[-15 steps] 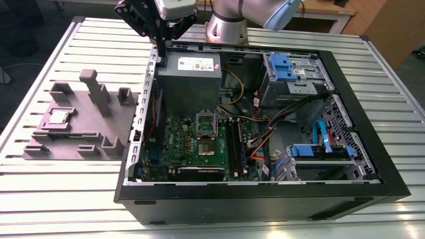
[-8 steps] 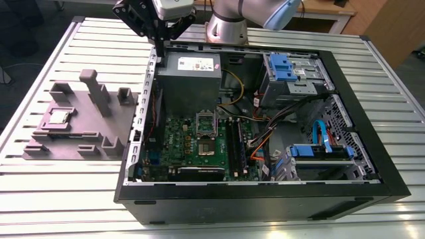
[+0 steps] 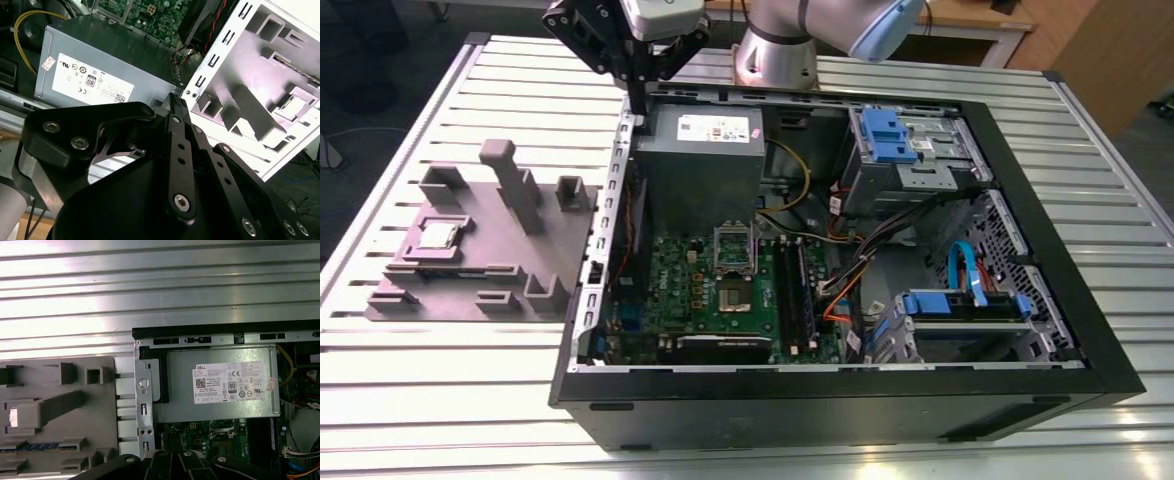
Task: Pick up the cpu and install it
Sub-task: 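Reach for the cpu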
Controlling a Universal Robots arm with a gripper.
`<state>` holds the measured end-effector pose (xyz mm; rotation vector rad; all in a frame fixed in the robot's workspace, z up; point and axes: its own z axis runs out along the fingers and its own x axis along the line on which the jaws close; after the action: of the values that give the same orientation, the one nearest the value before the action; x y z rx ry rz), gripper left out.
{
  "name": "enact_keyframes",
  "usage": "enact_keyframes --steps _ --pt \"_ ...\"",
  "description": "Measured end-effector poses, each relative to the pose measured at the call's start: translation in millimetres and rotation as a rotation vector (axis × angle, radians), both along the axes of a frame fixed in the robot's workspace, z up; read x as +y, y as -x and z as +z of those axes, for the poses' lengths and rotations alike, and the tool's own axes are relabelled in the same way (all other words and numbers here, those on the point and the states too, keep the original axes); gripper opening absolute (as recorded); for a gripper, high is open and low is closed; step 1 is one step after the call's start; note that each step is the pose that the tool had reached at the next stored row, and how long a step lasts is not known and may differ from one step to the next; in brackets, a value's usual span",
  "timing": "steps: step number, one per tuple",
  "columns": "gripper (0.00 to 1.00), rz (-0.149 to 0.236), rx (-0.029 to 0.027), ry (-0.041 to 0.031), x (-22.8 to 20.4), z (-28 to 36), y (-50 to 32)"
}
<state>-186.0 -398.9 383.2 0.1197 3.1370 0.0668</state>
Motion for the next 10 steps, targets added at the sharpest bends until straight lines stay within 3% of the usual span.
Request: enact_keyframes --steps 10 --pt "0.1 0.0 0.0006 0.0 0.0 -0.7 4.1"
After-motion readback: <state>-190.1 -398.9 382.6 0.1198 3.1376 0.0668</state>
